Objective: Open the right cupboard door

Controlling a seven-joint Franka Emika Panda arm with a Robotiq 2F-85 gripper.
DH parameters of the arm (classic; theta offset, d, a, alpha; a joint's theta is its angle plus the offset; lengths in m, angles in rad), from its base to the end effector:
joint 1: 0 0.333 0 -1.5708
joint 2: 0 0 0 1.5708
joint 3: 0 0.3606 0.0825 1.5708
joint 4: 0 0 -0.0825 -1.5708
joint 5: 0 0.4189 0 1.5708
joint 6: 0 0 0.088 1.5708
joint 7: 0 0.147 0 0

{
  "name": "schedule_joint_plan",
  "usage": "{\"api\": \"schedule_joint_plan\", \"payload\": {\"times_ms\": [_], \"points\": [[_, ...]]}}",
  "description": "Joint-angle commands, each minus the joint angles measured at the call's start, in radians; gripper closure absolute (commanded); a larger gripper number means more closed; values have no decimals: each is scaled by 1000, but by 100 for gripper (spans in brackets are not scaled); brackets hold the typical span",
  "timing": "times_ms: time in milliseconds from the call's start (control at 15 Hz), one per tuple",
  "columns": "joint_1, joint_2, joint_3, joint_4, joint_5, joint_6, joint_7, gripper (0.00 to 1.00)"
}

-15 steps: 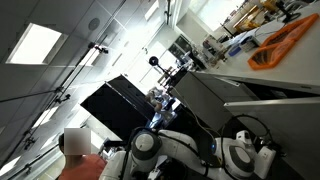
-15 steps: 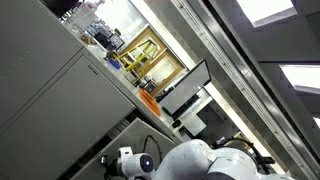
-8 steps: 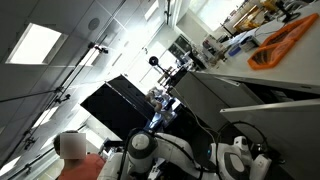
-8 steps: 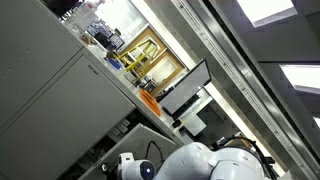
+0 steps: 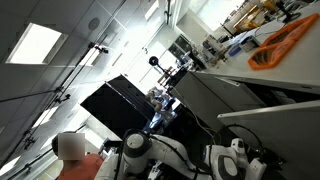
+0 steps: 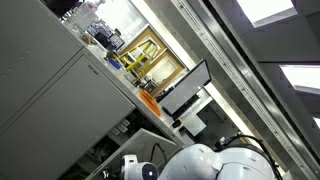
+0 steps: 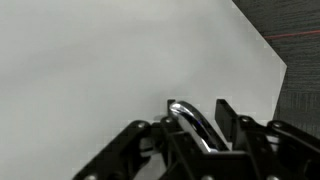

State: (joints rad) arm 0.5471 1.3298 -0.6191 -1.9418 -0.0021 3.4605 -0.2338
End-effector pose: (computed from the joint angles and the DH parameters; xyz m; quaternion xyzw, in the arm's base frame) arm 0.6094 -0.0730 -0.0972 0.8936 0.3207 0.1354 0.2835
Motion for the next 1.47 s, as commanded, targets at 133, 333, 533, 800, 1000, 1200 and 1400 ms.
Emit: {"api": "schedule_joint_plan", "payload": {"times_ms": [133, 333, 533, 800, 1000, 1200, 1400], "points": [[104, -109, -46, -190, 46, -1, -7, 8], [165, -162, -75, -288, 55, -1, -9, 0], [203, -250, -79, -393, 31, -2, -23, 0], [255, -381, -73, -526, 2, -2, -46, 0], [327, -459, -99, -618, 13, -1, -51, 0], [393, -551, -121, -697, 13, -1, -73, 0], [460, -646, -152, -764, 7, -1, -107, 0]]}}
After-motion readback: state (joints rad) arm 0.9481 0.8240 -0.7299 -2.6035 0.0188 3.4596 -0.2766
